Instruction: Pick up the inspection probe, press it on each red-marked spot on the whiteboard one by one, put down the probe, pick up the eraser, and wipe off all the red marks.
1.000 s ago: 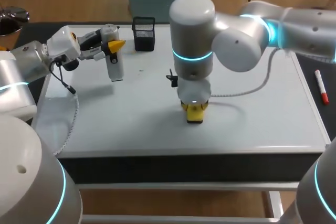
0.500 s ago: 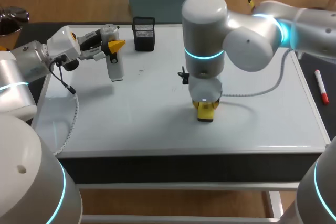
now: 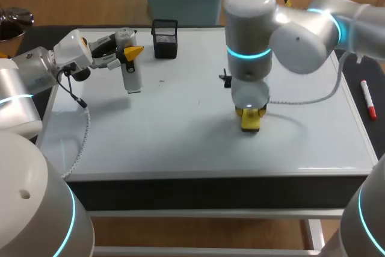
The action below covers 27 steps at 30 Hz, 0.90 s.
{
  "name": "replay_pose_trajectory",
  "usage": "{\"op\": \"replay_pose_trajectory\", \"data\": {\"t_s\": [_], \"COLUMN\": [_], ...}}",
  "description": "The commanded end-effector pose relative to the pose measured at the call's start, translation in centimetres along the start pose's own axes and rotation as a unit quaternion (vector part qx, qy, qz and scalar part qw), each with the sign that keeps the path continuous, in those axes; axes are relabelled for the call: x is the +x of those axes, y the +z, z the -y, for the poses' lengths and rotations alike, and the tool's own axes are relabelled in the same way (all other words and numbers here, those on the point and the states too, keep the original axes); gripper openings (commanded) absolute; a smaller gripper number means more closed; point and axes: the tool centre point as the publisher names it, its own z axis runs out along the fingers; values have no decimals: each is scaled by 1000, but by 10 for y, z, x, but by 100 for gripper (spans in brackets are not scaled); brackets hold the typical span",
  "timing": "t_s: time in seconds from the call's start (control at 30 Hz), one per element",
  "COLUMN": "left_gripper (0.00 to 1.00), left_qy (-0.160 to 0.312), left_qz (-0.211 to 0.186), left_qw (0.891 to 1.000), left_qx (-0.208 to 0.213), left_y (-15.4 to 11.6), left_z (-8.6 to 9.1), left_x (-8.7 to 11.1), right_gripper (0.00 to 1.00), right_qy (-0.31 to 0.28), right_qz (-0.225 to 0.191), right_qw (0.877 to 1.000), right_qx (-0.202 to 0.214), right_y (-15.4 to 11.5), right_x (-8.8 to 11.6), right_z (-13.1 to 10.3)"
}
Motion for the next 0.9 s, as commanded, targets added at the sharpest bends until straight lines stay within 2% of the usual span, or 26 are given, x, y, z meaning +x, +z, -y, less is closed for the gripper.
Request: {"op": "replay_pose_trajectory", "data": {"t_s": [0.03,0.2,0.5,0.9], "left_gripper": [0,0,0,0], "left_qy": [0,0,0,0], "left_qz": [-1,-1,-1,-1], "left_qw": [1000,1000,1000,1000], "left_qx": [1,1,1,1], "left_y": [1,1,1,1], "left_z": [0,0,0,0], "left_x": [-1,-1,-1,-1], "right_gripper": [0,0,0,0], "right_qy": [-13,-22,-11,-2], "right_qz": [-10,-5,45,42], "right_qw": [1000,999,998,998], "right_qx": [-26,-24,-50,-47], "right_y": [-22,-44,-55,-55], "right_x": [8,11,20,22], "right_z": [28,52,87,89]}}
